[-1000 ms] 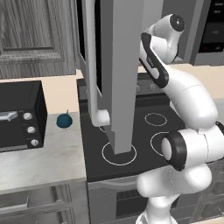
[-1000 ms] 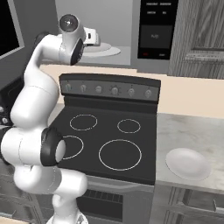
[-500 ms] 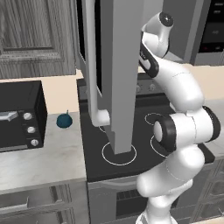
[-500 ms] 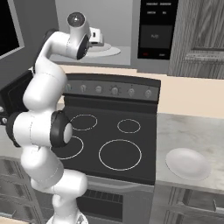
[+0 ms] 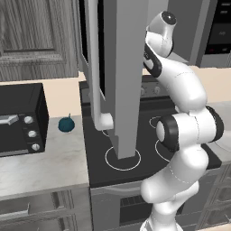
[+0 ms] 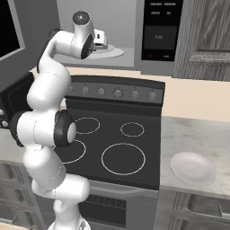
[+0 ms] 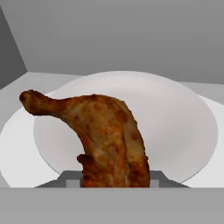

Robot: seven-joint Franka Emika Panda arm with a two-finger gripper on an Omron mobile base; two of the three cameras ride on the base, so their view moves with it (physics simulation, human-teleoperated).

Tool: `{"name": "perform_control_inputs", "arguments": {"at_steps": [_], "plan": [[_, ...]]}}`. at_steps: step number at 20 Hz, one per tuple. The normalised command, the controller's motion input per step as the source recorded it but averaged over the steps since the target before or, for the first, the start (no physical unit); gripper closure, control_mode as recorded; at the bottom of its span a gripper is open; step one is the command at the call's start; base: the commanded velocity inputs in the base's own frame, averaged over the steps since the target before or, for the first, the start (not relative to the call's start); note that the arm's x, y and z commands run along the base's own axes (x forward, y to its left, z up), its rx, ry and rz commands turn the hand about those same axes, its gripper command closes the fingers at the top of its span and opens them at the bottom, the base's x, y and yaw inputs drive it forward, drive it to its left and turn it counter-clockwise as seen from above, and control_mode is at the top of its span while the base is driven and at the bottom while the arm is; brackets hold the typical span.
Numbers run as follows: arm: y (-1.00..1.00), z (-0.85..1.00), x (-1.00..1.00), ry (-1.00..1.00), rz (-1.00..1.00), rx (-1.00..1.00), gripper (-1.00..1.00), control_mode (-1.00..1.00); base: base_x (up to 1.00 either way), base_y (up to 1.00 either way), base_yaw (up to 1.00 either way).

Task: Pick the chicken drumstick from the counter and place it in the microwave.

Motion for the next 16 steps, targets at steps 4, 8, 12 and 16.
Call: {"name": "perform_control_inputs", "arguments": {"at_steps": [4,8,12,16], "plan": [[0.00,-0.22,0.09,0.00,0.00,0.00,1.00,-1.00,0.00,0.00,0.00],[0.00,-0.22,0.16,0.00,0.00,0.00,1.00,-1.00,0.00,0.00,0.00],[0.00,-0.01,0.33,0.00,0.00,-0.01,1.00,-1.00,0.00,0.00,0.00],[0.00,0.21,0.15,0.00,0.00,-0.04,1.00,-1.00,0.00,0.00,0.00]]}}
